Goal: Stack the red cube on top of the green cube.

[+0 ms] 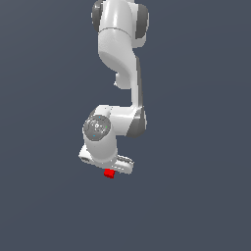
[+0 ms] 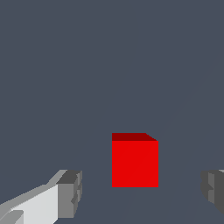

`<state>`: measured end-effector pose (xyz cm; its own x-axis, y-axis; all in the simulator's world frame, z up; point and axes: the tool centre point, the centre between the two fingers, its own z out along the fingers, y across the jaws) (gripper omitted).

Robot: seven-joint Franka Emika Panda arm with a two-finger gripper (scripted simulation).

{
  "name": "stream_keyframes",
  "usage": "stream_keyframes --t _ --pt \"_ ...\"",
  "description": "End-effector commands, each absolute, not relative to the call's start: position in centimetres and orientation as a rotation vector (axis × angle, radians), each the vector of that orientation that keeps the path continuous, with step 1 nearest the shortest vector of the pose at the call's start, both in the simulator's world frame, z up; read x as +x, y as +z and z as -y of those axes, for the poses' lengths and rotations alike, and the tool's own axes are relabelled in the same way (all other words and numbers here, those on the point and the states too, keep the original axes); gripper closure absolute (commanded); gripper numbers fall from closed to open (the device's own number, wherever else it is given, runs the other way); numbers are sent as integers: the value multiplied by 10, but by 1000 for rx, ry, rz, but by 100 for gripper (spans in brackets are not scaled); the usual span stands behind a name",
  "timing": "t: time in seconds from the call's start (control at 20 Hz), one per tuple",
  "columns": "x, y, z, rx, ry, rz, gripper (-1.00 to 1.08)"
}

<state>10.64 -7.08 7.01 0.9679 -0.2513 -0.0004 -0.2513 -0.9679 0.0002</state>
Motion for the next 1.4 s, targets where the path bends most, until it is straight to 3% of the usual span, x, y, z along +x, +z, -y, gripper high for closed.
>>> stream_keyframes --t 0.0,0.95,1.0,1.35 --pt "106 70 71 3116 -1 398 -92" --pt "107 20 71 3116 0 400 -92" --pt "107 20 71 3116 0 400 108" --pt "107 20 71 3116 0 400 108"
